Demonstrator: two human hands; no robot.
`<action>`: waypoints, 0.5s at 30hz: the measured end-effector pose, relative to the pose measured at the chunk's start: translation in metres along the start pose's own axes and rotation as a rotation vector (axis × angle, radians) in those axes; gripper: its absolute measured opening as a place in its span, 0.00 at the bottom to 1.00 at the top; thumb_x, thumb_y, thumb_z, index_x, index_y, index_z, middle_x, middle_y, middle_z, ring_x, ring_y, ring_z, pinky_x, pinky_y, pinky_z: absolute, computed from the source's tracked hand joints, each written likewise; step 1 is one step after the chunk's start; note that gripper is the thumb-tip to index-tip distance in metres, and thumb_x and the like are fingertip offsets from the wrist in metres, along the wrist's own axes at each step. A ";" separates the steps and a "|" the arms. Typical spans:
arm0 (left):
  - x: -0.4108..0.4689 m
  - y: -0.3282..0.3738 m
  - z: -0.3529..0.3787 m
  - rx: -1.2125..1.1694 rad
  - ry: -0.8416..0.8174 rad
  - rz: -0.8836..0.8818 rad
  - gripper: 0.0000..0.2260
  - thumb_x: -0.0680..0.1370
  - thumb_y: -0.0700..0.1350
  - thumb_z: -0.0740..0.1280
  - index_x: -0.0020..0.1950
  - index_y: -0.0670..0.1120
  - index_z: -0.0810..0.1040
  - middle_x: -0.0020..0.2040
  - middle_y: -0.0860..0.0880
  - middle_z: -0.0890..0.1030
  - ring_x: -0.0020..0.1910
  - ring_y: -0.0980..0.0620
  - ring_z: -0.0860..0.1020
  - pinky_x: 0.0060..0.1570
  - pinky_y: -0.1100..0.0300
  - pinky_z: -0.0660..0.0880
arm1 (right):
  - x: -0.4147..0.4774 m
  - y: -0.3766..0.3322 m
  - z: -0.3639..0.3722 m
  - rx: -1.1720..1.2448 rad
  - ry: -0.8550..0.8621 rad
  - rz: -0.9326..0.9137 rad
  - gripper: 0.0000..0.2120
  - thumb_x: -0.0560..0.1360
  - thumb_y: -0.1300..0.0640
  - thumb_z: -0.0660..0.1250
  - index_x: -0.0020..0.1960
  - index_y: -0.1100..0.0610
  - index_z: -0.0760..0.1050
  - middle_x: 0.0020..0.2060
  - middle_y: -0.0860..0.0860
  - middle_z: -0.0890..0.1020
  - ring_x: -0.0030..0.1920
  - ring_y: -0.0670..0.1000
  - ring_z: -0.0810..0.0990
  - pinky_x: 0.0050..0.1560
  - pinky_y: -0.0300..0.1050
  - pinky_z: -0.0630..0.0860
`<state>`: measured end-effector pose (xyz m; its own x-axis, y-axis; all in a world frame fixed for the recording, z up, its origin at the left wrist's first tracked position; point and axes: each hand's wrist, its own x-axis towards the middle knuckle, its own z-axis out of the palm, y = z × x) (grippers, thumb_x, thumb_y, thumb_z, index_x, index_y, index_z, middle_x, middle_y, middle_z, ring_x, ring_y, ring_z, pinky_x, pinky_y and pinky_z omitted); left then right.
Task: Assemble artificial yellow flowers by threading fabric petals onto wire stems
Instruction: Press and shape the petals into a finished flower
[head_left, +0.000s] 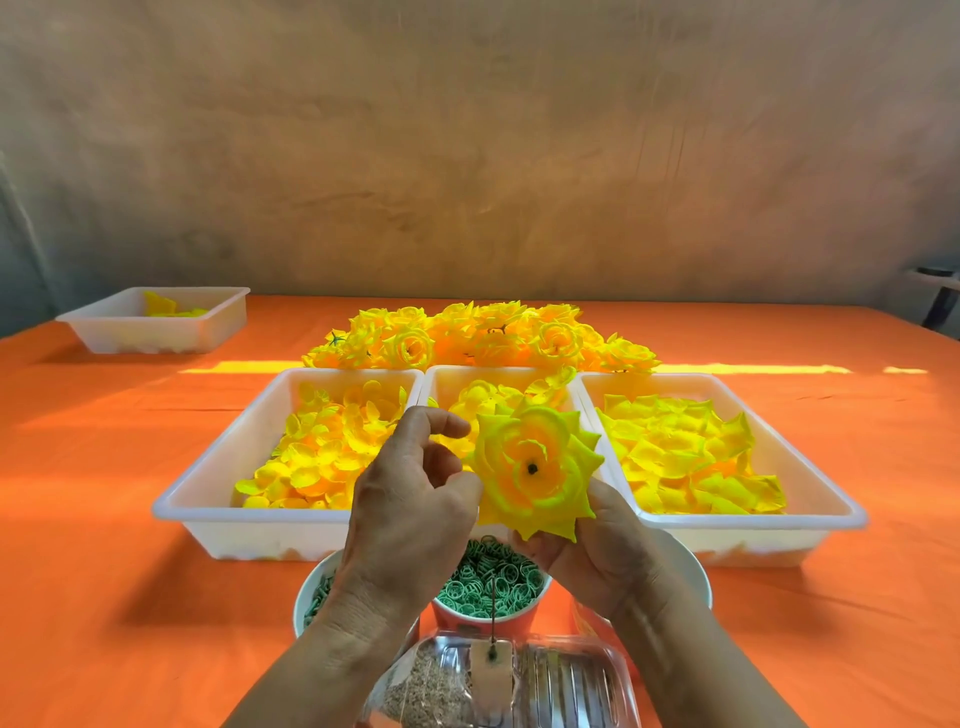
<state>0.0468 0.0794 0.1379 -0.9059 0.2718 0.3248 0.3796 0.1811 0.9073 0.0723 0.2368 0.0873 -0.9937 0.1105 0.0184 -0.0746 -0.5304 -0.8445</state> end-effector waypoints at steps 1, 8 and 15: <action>-0.001 0.001 0.000 0.008 0.010 0.024 0.14 0.66 0.45 0.64 0.50 0.58 0.77 0.38 0.55 0.75 0.41 0.51 0.77 0.45 0.56 0.79 | 0.000 0.000 0.000 0.000 -0.011 0.000 0.13 0.58 0.51 0.76 0.42 0.52 0.85 0.40 0.54 0.83 0.37 0.51 0.81 0.35 0.44 0.76; -0.006 0.004 0.004 0.290 -0.117 0.247 0.24 0.65 0.58 0.69 0.61 0.60 0.75 0.56 0.56 0.68 0.58 0.58 0.71 0.55 0.71 0.67 | 0.002 0.001 0.003 0.001 -0.041 -0.006 0.10 0.67 0.57 0.68 0.46 0.51 0.85 0.44 0.54 0.85 0.43 0.54 0.82 0.45 0.48 0.72; -0.005 0.000 0.004 0.175 0.078 0.360 0.11 0.66 0.46 0.70 0.48 0.54 0.79 0.54 0.53 0.72 0.59 0.58 0.73 0.54 0.78 0.63 | 0.002 0.002 0.003 -0.005 0.003 0.007 0.10 0.66 0.53 0.68 0.44 0.52 0.85 0.42 0.53 0.85 0.37 0.50 0.83 0.34 0.42 0.75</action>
<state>0.0521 0.0817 0.1356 -0.7182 0.2762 0.6387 0.6953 0.2476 0.6748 0.0700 0.2334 0.0872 -0.9940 0.1088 0.0109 -0.0669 -0.5267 -0.8474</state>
